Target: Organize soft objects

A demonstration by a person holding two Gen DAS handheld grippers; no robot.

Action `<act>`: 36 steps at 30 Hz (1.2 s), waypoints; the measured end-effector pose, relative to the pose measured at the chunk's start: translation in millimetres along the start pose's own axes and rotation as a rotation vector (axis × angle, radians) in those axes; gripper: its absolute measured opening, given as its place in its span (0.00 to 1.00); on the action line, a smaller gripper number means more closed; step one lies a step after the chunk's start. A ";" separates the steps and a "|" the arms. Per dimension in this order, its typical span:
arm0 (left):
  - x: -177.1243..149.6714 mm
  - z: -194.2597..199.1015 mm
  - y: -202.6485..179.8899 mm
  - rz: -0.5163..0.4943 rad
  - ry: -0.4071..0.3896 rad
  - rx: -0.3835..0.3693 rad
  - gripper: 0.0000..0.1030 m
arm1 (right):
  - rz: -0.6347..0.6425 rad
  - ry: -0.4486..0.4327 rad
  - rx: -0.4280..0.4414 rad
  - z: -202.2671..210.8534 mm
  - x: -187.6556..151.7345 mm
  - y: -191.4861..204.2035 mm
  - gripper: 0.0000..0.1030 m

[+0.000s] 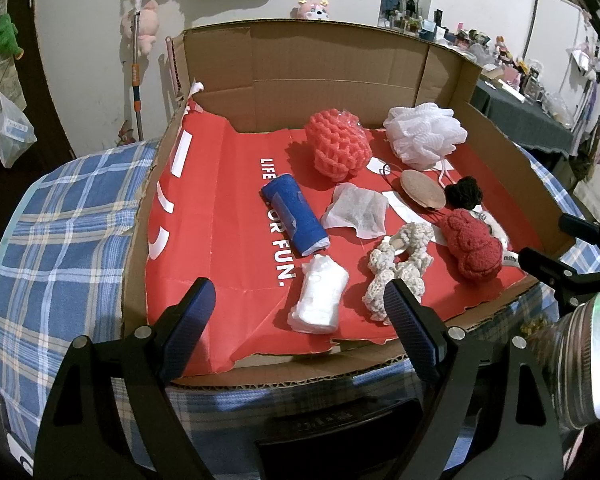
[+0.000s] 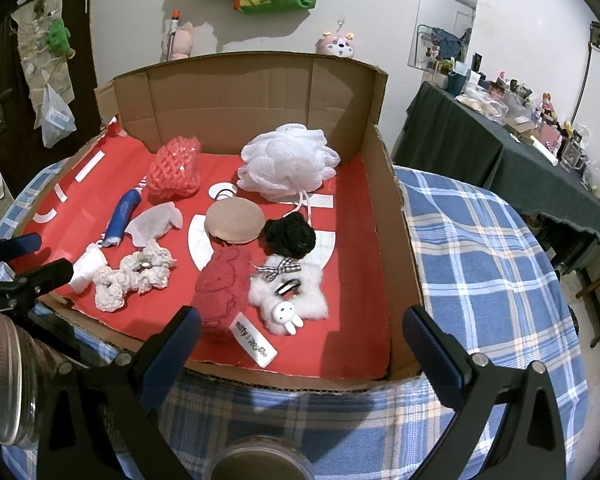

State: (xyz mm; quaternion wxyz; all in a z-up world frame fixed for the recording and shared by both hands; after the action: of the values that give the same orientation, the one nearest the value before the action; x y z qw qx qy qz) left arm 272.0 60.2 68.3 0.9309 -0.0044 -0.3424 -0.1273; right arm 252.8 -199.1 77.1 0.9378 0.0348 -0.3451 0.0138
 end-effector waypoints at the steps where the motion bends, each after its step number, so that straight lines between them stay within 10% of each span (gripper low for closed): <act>1: 0.0 0.1 0.1 0.001 0.001 0.000 0.84 | -0.002 0.000 0.001 0.1 -0.1 1.1 1.00; 24: -5.6 65.1 -8.7 0.000 -0.097 0.008 0.84 | -0.022 -0.123 -0.006 82.1 -0.4 -5.6 1.00; 36: -66.3 131.3 -45.4 0.007 -0.200 0.007 0.95 | -0.011 -0.183 0.038 152.7 -75.8 -5.6 1.00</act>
State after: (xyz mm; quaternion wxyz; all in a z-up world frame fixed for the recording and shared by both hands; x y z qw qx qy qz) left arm 129.0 44.3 122.8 0.8924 -0.0150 -0.4343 -0.1216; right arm 96.6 -216.2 143.5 0.9016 0.0557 -0.4288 0.0119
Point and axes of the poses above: each gripper's, at about its wrist camera, not at the fingertips, and z roughly against the way its jaws point, y to its left, x to its top, the point moved 1 cm from there along -z, roughly the way its jaws point, and after that the axes turned 11 degrees about -z, right-handed, at the moved point
